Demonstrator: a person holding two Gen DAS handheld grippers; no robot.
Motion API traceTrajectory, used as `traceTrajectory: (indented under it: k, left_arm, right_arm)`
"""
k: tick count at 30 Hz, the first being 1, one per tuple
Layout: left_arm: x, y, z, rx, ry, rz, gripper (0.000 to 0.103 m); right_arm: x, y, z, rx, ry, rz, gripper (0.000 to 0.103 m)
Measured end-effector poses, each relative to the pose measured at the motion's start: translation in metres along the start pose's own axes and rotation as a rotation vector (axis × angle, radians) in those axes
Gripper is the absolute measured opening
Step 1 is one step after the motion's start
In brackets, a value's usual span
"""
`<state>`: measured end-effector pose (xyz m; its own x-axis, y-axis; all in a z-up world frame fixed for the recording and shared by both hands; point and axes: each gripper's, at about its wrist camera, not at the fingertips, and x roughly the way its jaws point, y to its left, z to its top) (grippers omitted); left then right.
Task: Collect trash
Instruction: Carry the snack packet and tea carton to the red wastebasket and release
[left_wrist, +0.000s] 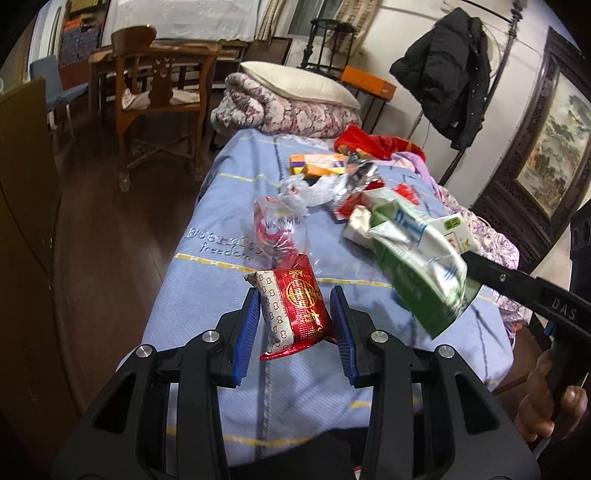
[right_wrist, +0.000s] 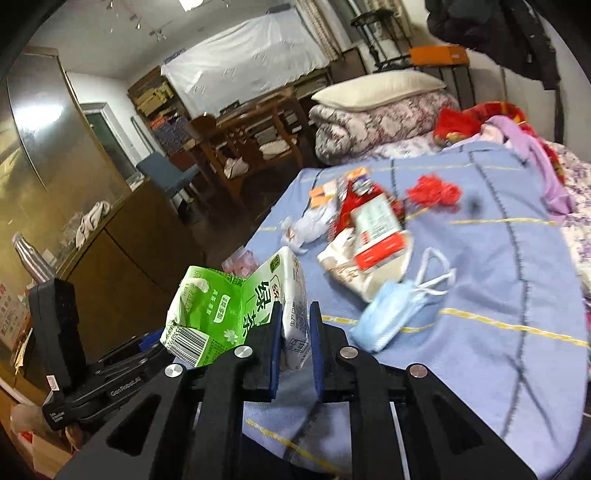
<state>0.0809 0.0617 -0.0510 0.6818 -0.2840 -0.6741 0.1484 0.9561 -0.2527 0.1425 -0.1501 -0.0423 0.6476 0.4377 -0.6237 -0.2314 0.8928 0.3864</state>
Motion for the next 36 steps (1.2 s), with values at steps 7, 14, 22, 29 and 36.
traceTrajectory:
  k: [7, 14, 22, 29, 36]
  left_arm:
    - [-0.028, -0.037, -0.005, 0.069, -0.022, -0.024, 0.039]
    - [-0.051, -0.080, -0.013, 0.131, -0.043, -0.069, 0.039]
    - [-0.073, -0.139, -0.031, 0.220, -0.054, -0.145, 0.039]
    - [-0.094, -0.197, -0.053, 0.314, -0.057, -0.233, 0.040]
    - [-0.109, -0.257, -0.078, 0.424, -0.046, -0.299, 0.040]
  right_arm:
    - [-0.058, -0.022, -0.006, 0.019, -0.078, -0.033, 0.014]
    - [-0.117, -0.035, -0.016, 0.020, -0.150, -0.067, 0.014]
    - [-0.185, -0.052, -0.040, 0.011, -0.218, -0.127, 0.014]
    - [-0.242, -0.081, -0.073, 0.046, -0.266, -0.184, 0.014]
    - [-0.292, -0.123, -0.114, 0.107, -0.291, -0.256, 0.014]
